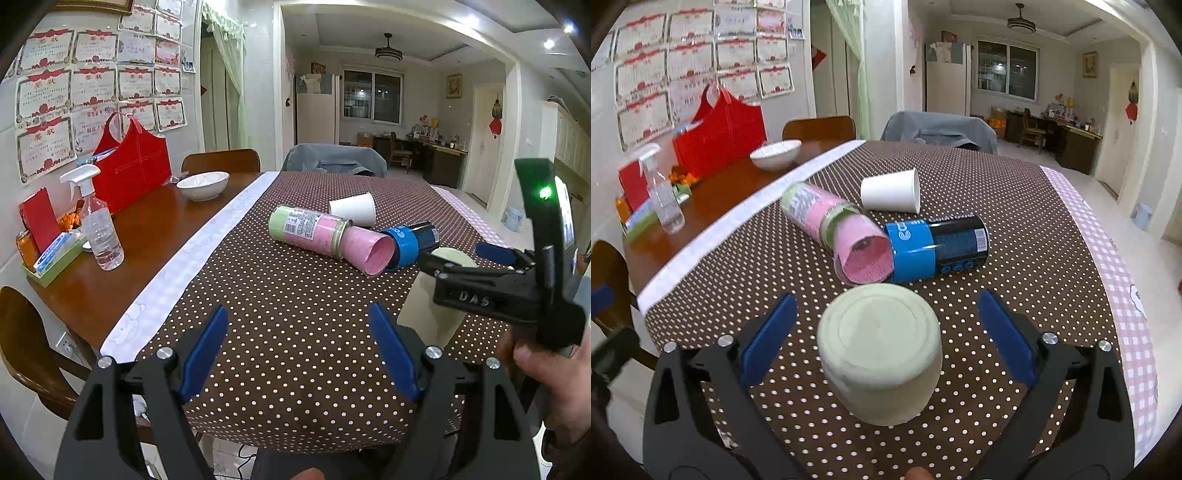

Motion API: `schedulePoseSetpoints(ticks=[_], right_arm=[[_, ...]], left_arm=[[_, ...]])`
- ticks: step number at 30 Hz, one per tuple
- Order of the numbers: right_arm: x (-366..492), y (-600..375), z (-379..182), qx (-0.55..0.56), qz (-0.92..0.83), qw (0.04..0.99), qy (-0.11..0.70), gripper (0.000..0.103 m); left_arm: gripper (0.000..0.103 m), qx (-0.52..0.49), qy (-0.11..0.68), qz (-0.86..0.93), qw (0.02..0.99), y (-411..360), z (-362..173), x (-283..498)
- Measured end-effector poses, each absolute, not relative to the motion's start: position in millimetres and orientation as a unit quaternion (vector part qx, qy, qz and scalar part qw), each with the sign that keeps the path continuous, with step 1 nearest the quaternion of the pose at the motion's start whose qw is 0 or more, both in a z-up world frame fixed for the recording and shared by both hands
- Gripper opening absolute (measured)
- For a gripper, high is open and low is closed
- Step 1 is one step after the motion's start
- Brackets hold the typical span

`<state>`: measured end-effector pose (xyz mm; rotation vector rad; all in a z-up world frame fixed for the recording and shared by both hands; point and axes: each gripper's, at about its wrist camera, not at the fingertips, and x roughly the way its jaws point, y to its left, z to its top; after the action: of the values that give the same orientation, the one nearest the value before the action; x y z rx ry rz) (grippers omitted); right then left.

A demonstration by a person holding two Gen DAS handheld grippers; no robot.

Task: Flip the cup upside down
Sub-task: 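Rotate the cup with the right gripper so its rim faces down, then set the cup rim-down on the runner and open the right gripper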

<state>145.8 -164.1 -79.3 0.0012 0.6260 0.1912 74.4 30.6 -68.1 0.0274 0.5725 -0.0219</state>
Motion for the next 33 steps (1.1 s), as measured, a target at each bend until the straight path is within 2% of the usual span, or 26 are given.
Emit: schedulePoseSetpoints(ticks=[19, 33], right_arm=[[91.4, -213.1, -25.1, 0.141, 0.104, 0.943, 0.282, 0.097], [-12.7, -203.7, 22.5, 0.084, 0.055, 0.980, 0.171, 0.097]], left_arm=[[0.078, 0.039, 0.239, -0.033, 0.970, 9.4, -28.2, 42.8], [0.078, 0.042, 0.181, -0.041, 0.982, -2.6, 13.6, -3.9]])
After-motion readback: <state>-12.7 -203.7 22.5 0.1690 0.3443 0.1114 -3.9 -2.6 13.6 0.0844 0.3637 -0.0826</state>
